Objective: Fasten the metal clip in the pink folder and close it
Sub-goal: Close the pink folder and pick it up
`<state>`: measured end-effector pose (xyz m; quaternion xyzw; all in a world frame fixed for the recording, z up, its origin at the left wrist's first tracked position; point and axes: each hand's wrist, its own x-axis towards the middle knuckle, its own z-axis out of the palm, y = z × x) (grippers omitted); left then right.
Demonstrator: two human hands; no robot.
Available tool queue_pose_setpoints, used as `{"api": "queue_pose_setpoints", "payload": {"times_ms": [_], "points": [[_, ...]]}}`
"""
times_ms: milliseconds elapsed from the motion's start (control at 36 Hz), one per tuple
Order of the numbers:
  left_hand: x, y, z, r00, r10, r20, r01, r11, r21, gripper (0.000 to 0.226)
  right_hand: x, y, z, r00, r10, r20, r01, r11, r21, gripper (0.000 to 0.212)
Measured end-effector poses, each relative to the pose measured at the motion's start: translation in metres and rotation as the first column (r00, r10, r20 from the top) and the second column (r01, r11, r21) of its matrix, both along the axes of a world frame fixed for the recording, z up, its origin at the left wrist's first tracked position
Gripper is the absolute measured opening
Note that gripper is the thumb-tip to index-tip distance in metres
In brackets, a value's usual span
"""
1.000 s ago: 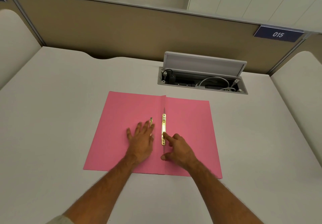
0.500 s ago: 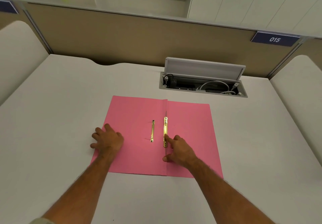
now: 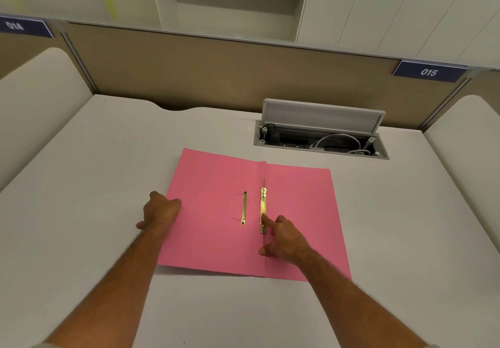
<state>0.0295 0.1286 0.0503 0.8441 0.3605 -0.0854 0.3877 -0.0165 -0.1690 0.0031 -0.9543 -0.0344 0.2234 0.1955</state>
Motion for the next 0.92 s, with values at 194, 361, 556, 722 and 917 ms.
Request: {"api": "queue_pose_setpoints", "payload": {"times_ms": [194,361,556,722,917], "points": [[-0.004,0.008,0.028,0.978,0.009,0.207,0.007,0.997,-0.075,0.008,0.000,0.001,0.002,1.000,0.000,-0.010,0.000,1.000,-0.009,0.103],[-0.007,0.005,0.054,0.947,-0.032,0.319,0.079,0.987,-0.136,0.002,0.000,0.002,0.005,0.999,-0.020,-0.027,0.020,1.000,-0.011,0.104],[-0.008,-0.016,0.086,0.900,-0.102,0.425,0.197,0.963,-0.185,0.016,0.008,0.001,0.016,0.990,-0.103,-0.092,0.114,0.986,0.122,0.107],[-0.010,-0.063,0.109,0.844,-0.188,0.502,0.313,0.933,-0.178,0.017,0.021,-0.013,0.044,0.959,-0.266,0.095,0.236,0.940,0.248,0.088],[-0.013,-0.127,0.119,0.803,-0.277,0.527,0.442,0.871,-0.216,0.013,0.036,-0.039,0.096,0.803,-0.541,0.250,0.390,0.794,0.466,0.060]]}}
